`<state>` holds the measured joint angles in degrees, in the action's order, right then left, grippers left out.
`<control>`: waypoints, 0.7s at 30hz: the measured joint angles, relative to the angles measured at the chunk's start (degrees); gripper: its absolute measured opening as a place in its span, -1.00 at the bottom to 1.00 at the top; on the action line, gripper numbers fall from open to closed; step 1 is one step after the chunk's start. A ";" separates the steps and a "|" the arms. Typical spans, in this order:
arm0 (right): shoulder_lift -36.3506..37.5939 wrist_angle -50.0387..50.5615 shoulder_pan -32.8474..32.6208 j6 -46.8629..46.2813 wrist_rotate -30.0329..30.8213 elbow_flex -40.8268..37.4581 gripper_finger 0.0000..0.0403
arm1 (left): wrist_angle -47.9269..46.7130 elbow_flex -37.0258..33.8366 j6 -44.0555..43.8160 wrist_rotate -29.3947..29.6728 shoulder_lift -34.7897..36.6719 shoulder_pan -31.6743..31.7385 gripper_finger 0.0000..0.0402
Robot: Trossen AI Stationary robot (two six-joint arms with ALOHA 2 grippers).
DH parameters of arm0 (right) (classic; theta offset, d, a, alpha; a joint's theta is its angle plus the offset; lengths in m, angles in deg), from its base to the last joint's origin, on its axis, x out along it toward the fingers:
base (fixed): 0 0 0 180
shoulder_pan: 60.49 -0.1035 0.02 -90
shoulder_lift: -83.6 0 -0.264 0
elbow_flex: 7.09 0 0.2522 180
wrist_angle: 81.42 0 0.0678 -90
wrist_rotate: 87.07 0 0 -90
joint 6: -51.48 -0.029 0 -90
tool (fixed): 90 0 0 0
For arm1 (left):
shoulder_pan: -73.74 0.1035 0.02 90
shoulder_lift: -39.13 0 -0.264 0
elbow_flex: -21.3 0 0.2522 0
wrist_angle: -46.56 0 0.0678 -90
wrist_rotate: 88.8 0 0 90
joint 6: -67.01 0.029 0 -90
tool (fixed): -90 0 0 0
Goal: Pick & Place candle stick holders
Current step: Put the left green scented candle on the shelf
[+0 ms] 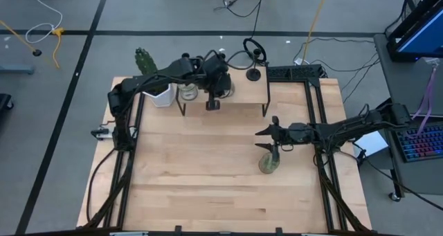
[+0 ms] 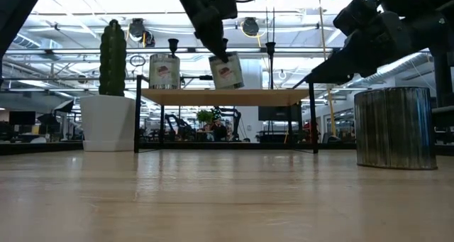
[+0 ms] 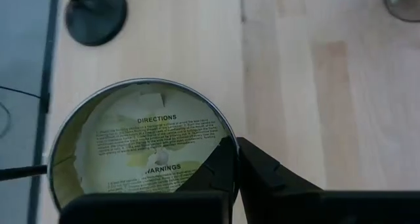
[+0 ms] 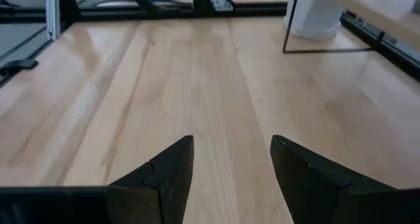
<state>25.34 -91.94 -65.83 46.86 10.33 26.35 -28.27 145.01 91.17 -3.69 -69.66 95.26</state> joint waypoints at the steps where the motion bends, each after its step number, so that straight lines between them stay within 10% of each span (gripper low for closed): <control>1: 0.02 0.01 0.02 0.40 0.02 0.02 -0.01 | -0.34 0.00 -0.36 0.09 0.04 -0.05 -0.94; 21: 0.00 -1.23 0.00 2.29 -0.10 0.06 -0.01 | -2.04 -0.24 -3.13 0.05 0.18 -0.29 -0.79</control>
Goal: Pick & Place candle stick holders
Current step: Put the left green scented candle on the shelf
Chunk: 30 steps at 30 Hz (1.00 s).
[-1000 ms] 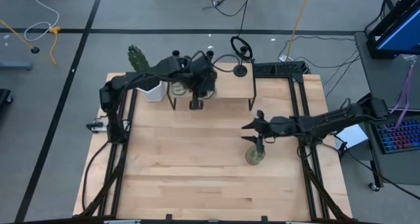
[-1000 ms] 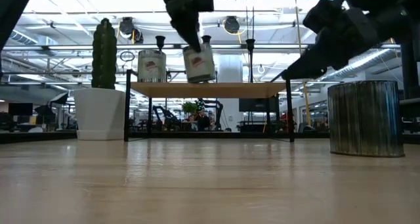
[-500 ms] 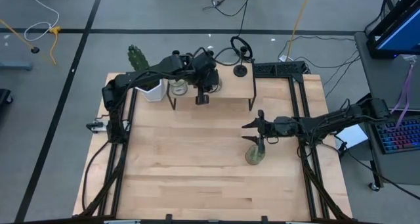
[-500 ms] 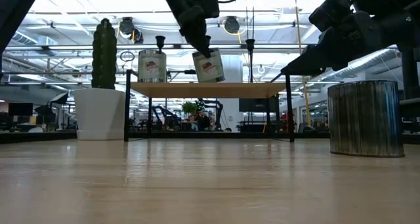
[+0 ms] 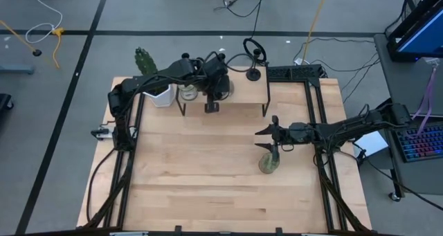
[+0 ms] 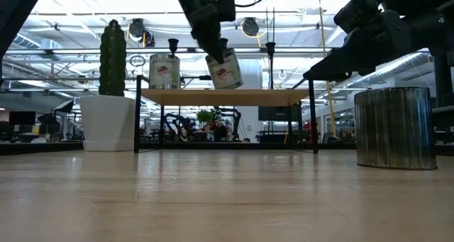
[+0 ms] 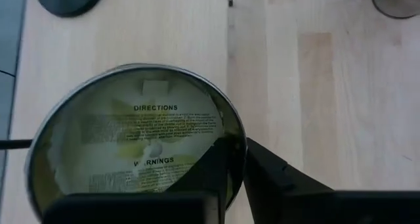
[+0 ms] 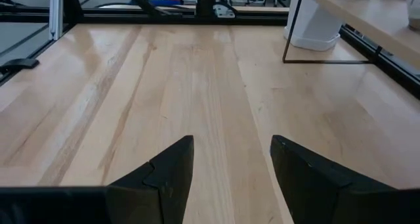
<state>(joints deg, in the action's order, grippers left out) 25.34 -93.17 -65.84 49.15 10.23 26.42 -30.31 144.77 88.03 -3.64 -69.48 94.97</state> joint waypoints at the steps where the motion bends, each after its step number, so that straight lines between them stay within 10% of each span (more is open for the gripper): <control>1: 0.00 0.00 0.00 0.00 -0.01 0.00 -0.01 | 0.00 0.00 -0.03 -0.15 -0.02 0.00 -0.78; 30: -0.02 0.00 0.00 0.02 -0.04 0.00 -0.01 | 3.21 0.55 3.32 4.59 -0.05 -0.66 -0.94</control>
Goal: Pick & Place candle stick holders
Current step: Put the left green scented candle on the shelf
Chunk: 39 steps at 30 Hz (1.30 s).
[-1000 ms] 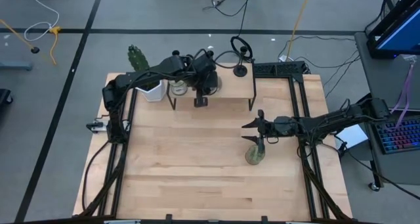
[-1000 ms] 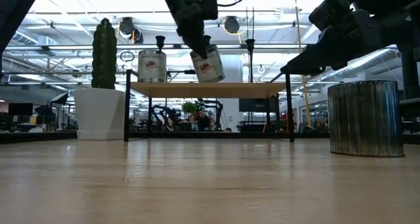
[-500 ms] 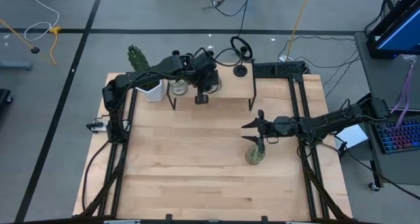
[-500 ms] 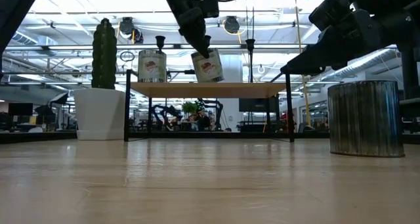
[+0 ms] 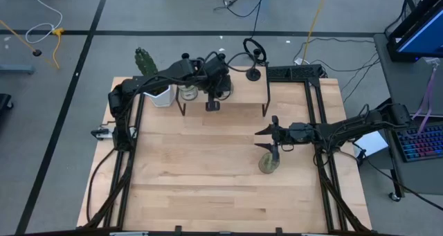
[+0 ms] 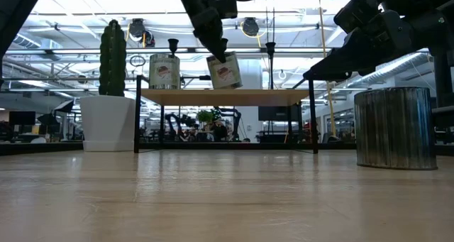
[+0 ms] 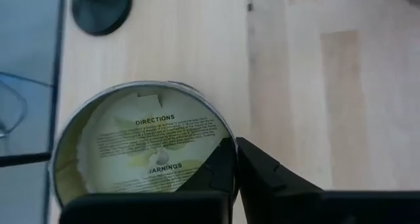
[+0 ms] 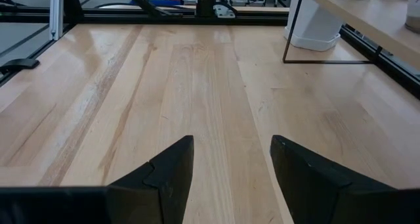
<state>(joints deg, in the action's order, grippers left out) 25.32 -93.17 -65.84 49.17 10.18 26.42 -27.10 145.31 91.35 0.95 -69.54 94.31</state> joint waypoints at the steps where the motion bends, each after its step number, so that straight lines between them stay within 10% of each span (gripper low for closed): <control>1: 0.00 0.00 0.00 0.00 -0.01 0.00 -0.01 | 0.02 0.02 0.00 1.18 0.01 -0.07 -0.95; 39: 0.00 -2.75 0.05 1.73 0.16 0.07 -0.01 | -6.32 4.17 -3.50 -6.27 0.16 1.15 -0.86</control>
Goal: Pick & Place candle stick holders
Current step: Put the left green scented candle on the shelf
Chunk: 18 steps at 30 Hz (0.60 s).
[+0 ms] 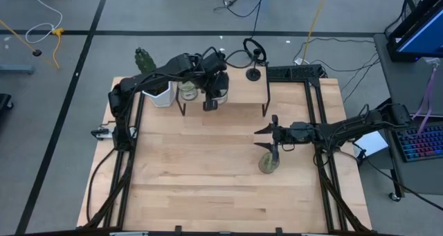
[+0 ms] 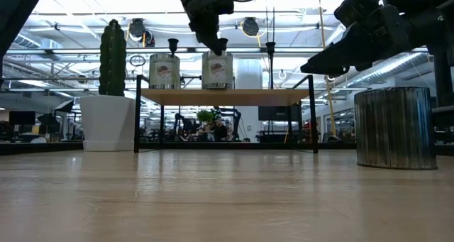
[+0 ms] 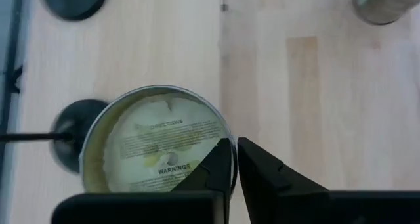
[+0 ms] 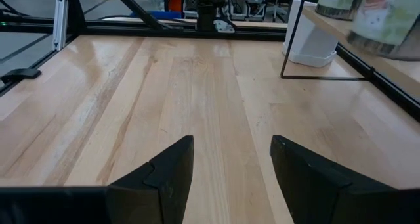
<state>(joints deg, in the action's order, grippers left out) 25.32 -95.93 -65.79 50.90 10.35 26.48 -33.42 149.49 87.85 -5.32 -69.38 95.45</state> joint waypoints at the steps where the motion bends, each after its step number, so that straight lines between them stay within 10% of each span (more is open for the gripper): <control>1: 0.00 -0.02 0.00 0.00 0.00 0.00 -0.01 | 0.34 -0.02 0.02 0.42 -0.27 0.20 -0.86; 18: 0.00 -0.21 0.00 1.94 -0.02 0.00 -0.01 | 2.89 0.00 3.95 2.08 -1.21 0.93 -0.85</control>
<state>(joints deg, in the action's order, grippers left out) 25.32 -96.13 -65.79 52.84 10.32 26.48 -30.53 149.49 91.80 -3.25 -70.59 96.39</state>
